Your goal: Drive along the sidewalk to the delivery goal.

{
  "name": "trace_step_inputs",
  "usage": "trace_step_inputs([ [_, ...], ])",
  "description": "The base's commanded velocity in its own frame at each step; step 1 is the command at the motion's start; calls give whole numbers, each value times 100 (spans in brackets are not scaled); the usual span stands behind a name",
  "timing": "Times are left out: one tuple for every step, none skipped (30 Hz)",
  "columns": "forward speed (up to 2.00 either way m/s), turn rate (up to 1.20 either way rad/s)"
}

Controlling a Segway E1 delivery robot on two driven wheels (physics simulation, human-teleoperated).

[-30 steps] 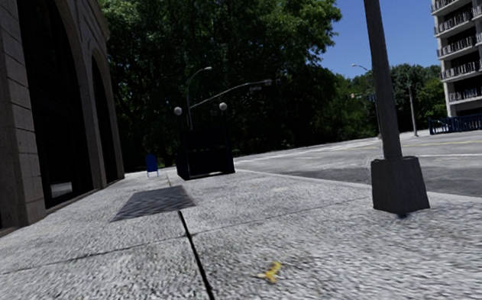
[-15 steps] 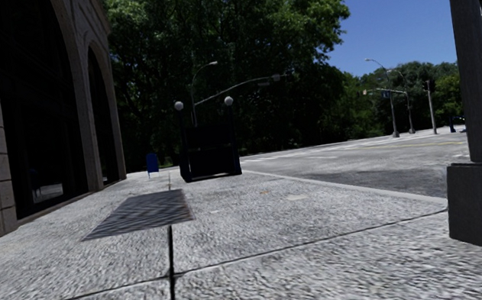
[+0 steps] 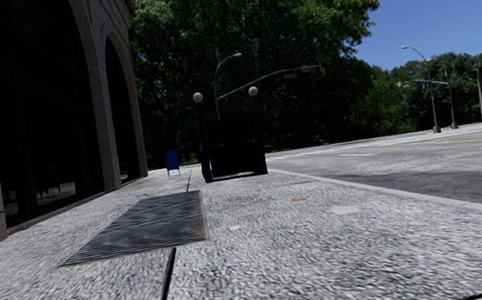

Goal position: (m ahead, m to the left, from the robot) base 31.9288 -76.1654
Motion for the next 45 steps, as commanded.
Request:
trace_step_inputs([
  [200,38],
  [200,39],
  [200,39],
  [200,39],
  [200,39],
  [200,39],
  [200,39],
  [200,39],
  [200,39],
  [200,39],
  [200,39],
  [200,39],
  [200,39],
  [200,39],
  [200,39],
  [200,39],
  [200,39],
  [200,39],
  [200,39],
  [200,35],
  [200,35],
  [200,17],
  [200,4],
  [200,0],
  [200,0],
  [200,0],
  [200,0],
  [200,0],
  [200,0],
  [200,0],
  [200,0],
  [200,0],
  [200,0],
  [200,0],
  [200,0],
  [200,0],
  [200,0],
  [200,0],
  [200,0],
  [200,0],
  [200,0],
  [200,0],
  [200,0],
  [200,0],
  [200,0],
])
